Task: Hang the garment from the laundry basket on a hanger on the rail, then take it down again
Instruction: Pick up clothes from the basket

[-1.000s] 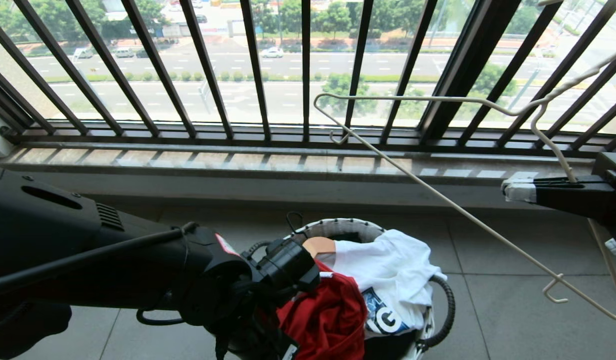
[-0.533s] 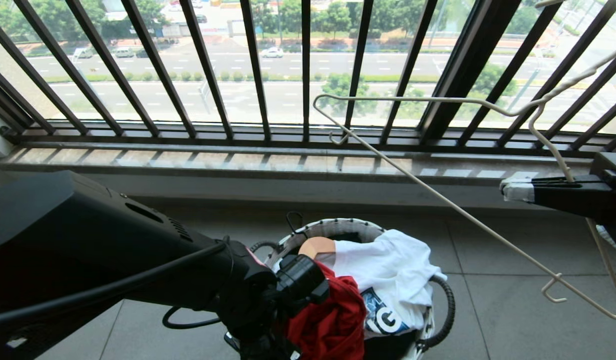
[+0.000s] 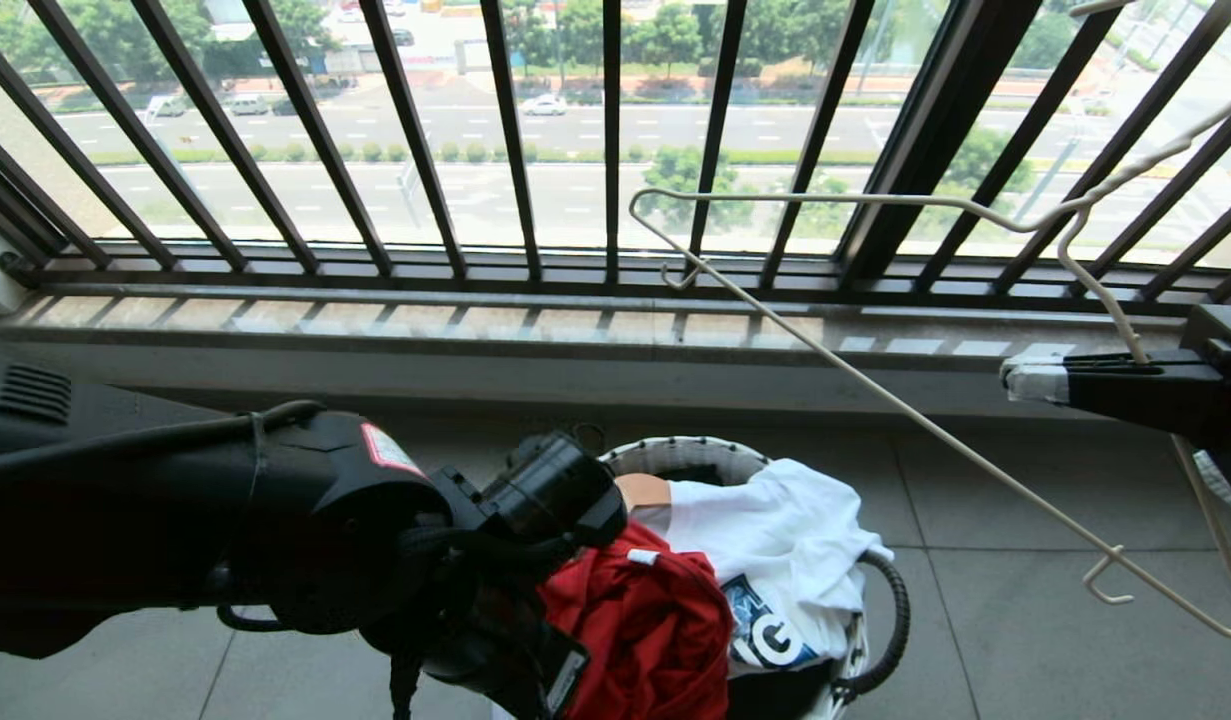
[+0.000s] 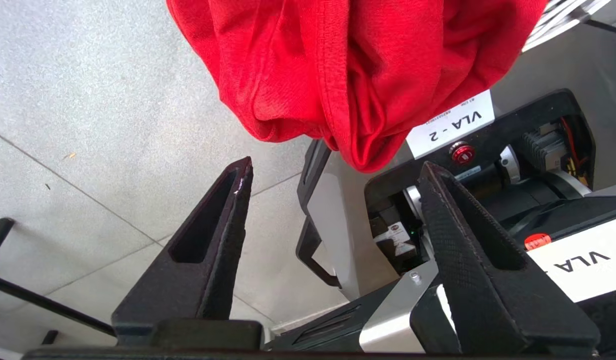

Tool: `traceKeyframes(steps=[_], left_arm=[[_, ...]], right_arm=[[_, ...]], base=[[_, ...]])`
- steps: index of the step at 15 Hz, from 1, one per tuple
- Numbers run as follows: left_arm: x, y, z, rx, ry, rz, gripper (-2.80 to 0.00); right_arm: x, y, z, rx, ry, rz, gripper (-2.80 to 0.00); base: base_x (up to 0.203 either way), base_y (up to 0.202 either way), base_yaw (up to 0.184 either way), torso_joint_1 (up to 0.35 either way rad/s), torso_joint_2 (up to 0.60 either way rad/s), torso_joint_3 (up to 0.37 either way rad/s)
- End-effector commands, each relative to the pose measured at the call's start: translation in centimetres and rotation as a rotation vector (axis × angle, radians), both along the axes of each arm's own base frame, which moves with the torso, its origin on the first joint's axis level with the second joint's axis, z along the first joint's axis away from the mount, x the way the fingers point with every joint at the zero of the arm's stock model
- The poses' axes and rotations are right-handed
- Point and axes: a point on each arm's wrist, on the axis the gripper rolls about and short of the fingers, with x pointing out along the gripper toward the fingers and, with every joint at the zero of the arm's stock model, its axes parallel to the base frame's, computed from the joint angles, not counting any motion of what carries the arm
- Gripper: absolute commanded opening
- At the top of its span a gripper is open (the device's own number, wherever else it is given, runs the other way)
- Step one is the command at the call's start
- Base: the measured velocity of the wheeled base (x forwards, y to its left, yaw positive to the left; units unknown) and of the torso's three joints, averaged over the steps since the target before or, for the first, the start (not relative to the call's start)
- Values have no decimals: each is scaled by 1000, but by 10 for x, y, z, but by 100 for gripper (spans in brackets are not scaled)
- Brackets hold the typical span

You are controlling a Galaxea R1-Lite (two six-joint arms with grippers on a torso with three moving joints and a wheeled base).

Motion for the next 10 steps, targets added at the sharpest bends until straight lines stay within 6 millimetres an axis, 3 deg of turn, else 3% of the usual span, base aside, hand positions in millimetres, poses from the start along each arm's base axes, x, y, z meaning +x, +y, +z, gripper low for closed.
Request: traceKeyframes(steps=[1,2,6,10], left_arm=[[-7,8,21,-54,-47,11,0],[-6,8,23,-49,-63,18,-280],[9,-11,32,-55,-132,29,-280],[34,-41,4,29,-111,76,-280]], right_arm=[[-2,0,1,1,-8,6,-280],[-4,0,3,1,-16,6,-280],[-5,-3,4,1,-22,-12,-280],[1,-4,2,1,-9,-17,-280]], base=[[0,0,0,0,0,0],[0,0,0,0,0,0],[0,0,0,0,0,0],[0,0,0,0,0,0]])
